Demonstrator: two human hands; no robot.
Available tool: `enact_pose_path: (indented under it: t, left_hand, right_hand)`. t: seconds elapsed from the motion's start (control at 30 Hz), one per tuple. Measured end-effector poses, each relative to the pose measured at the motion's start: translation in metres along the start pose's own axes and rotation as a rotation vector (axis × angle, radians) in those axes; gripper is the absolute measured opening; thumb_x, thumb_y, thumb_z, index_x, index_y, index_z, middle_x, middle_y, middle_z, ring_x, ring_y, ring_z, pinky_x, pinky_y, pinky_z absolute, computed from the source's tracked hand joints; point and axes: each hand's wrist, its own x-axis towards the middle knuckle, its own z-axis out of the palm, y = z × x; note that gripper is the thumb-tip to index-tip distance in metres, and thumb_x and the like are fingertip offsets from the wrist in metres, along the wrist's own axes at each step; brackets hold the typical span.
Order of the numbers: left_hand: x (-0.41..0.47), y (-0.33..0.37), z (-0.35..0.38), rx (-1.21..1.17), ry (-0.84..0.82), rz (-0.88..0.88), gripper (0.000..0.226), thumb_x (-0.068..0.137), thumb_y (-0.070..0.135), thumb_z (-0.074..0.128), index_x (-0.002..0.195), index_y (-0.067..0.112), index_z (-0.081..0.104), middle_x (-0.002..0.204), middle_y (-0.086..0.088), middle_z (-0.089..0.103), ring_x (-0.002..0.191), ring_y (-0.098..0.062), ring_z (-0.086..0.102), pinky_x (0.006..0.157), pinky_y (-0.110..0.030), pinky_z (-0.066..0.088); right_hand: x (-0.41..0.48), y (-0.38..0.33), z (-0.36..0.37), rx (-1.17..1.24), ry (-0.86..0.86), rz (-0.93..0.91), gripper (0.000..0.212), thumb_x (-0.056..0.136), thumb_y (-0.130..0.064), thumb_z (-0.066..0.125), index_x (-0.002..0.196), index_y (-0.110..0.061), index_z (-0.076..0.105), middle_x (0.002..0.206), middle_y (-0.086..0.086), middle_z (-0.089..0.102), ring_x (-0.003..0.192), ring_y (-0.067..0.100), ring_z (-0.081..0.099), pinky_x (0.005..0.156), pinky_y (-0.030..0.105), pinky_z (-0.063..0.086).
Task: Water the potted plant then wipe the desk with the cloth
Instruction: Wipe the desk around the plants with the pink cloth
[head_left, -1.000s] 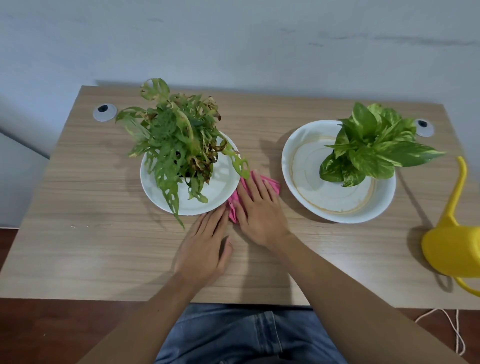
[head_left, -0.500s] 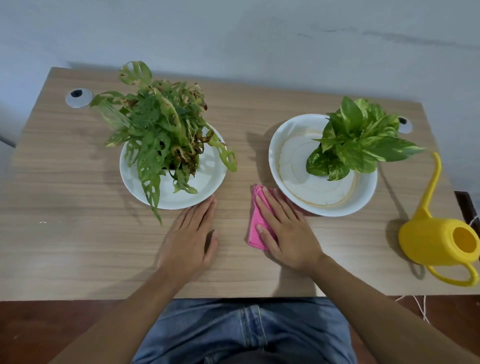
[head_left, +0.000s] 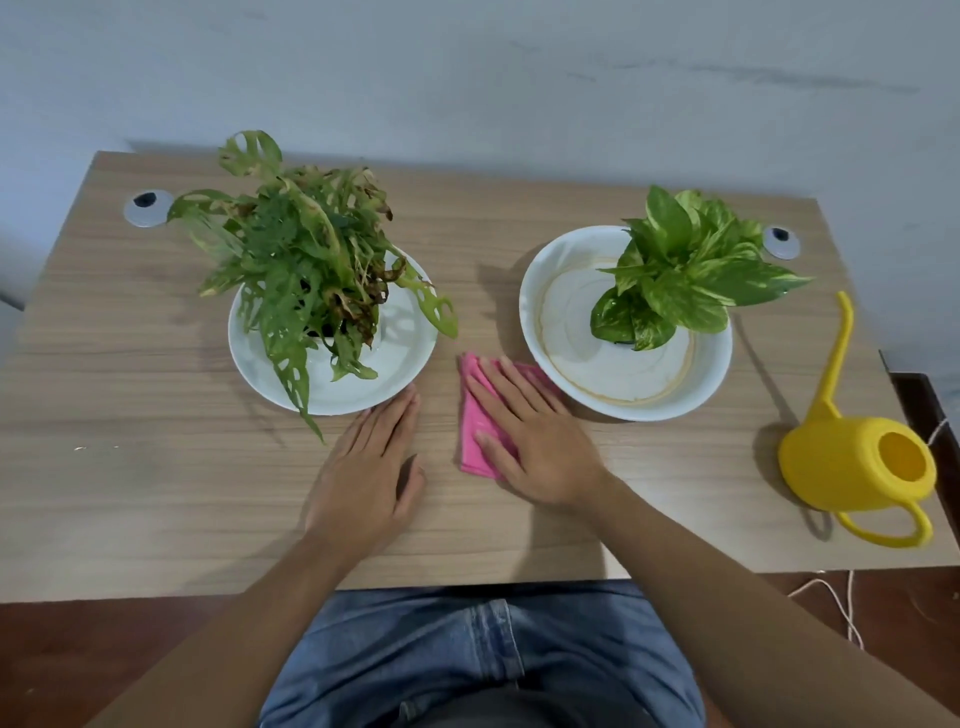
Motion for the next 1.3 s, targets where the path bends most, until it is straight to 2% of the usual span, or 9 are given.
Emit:
enact_pose_path:
  t: [0.2, 0.37, 0.57, 0.77, 0.9, 0.97, 1.07, 1.3]
  left_hand:
    - [0.000, -0.002, 0.004, 0.024, -0.003, 0.004, 0.073, 0.113, 0.037, 0.042, 0.177, 0.008, 0.026, 0.188, -0.005, 0.019, 0.172, -0.021, 0.026, 0.140, -0.049, 0.023]
    - [0.000, -0.003, 0.006, 0.031, 0.013, 0.016, 0.073, 0.111, 0.037, 0.042, 0.176, 0.005, 0.028, 0.187, -0.008, 0.022, 0.170, -0.024, 0.030, 0.140, -0.049, 0.023]
    - [0.000, 0.000, 0.005, 0.031, 0.028, 0.020, 0.073, 0.110, 0.036, 0.043, 0.175, 0.004, 0.030, 0.186, -0.009, 0.025, 0.169, -0.026, 0.034, 0.140, -0.049, 0.025]
    - [-0.001, 0.001, 0.003, 0.011, 0.009, 0.017, 0.076, 0.110, 0.035, 0.045, 0.178, 0.008, 0.024, 0.187, -0.008, 0.023, 0.172, -0.024, 0.027, 0.140, -0.049, 0.022]
    - [-0.001, -0.003, 0.004, -0.022, 0.003, -0.019, 0.077, 0.109, 0.037, 0.046, 0.177, 0.006, 0.025, 0.185, -0.011, 0.026, 0.171, -0.027, 0.028, 0.139, -0.049, 0.024]
    - [-0.003, -0.004, 0.005, -0.013, -0.003, -0.001, 0.076, 0.111, 0.038, 0.044, 0.178, 0.009, 0.023, 0.187, -0.007, 0.022, 0.173, -0.024, 0.024, 0.140, -0.049, 0.023]
    - [-0.003, -0.004, 0.005, 0.001, 0.008, 0.017, 0.073, 0.113, 0.037, 0.045, 0.178, 0.009, 0.024, 0.189, -0.004, 0.016, 0.174, -0.020, 0.021, 0.140, -0.047, 0.022]
    - [-0.004, -0.005, 0.009, 0.011, 0.027, 0.009, 0.073, 0.113, 0.039, 0.043, 0.177, 0.007, 0.026, 0.189, -0.005, 0.016, 0.173, -0.020, 0.023, 0.141, -0.045, 0.021]
  right_hand:
    - [-0.100, 0.057, -0.020, -0.093, -0.091, -0.040, 0.077, 0.117, -0.040, 0.048, 0.181, -0.021, 0.011, 0.191, -0.001, 0.002, 0.177, 0.018, 0.002, 0.140, 0.054, 0.018]
    - [-0.113, 0.069, -0.024, -0.123, -0.126, -0.021, 0.077, 0.118, -0.040, 0.047, 0.181, -0.020, 0.008, 0.191, 0.001, -0.001, 0.177, 0.019, 0.000, 0.140, 0.055, 0.018]
    - [-0.064, 0.043, -0.013, -0.121, -0.082, -0.043, 0.075, 0.119, -0.045, 0.041, 0.182, -0.020, 0.008, 0.191, 0.001, 0.001, 0.177, 0.020, -0.001, 0.140, 0.052, 0.016]
    - [0.048, -0.029, 0.008, 0.004, -0.066, 0.086, 0.071, 0.118, -0.053, 0.020, 0.182, -0.025, 0.006, 0.190, 0.002, 0.000, 0.177, 0.023, -0.006, 0.141, 0.053, 0.009]
    - [0.069, -0.045, 0.013, 0.015, -0.059, 0.109, 0.070, 0.118, -0.052, 0.019, 0.181, -0.023, 0.011, 0.190, 0.003, 0.005, 0.177, 0.024, -0.003, 0.140, 0.053, 0.010]
    - [0.054, -0.034, 0.012, 0.013, -0.020, 0.042, 0.070, 0.118, -0.053, 0.025, 0.181, -0.026, 0.015, 0.190, 0.000, 0.008, 0.177, 0.021, 0.001, 0.140, 0.052, 0.013]
    - [0.015, -0.009, 0.006, -0.014, -0.021, -0.031, 0.070, 0.120, -0.051, 0.031, 0.182, -0.028, 0.009, 0.190, -0.006, 0.004, 0.177, 0.016, -0.001, 0.141, 0.048, 0.013]
    - [-0.095, 0.041, -0.012, -0.028, -0.098, 0.011, 0.074, 0.120, -0.042, 0.043, 0.182, -0.027, 0.004, 0.190, -0.007, -0.005, 0.177, 0.016, -0.004, 0.141, 0.054, 0.015]
